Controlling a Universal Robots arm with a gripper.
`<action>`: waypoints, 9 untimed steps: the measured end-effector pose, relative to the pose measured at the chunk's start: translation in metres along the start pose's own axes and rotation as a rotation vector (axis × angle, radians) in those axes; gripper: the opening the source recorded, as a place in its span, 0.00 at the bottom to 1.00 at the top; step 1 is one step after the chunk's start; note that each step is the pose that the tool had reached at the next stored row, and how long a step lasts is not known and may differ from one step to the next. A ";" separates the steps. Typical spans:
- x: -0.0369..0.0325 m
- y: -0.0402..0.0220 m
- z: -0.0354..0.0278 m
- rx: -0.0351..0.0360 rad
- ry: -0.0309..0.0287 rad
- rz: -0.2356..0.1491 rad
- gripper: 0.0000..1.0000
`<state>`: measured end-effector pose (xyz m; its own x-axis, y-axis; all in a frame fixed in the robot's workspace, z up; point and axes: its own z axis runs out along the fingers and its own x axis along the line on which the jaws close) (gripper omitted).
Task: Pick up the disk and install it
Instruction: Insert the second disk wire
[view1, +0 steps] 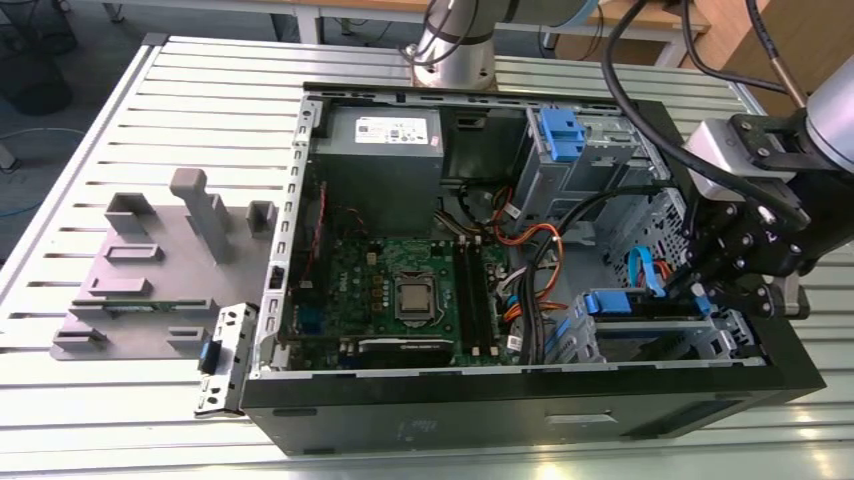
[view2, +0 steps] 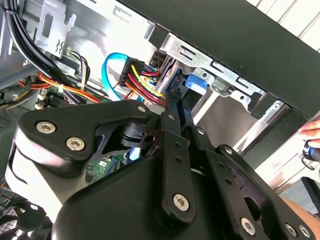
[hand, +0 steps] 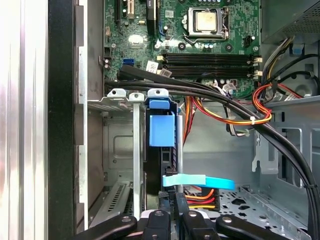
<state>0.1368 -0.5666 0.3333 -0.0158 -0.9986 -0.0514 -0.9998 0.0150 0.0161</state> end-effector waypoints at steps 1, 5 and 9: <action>0.0000 0.0000 0.0001 -0.0001 0.0000 0.000 0.16; 0.0000 0.0000 0.0004 -0.0001 -0.0007 0.000 0.16; -0.0001 0.0001 -0.0020 -0.0001 -0.0010 0.000 0.16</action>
<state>0.1367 -0.5666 0.3354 -0.0158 -0.9985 -0.0524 -0.9998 0.0150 0.0163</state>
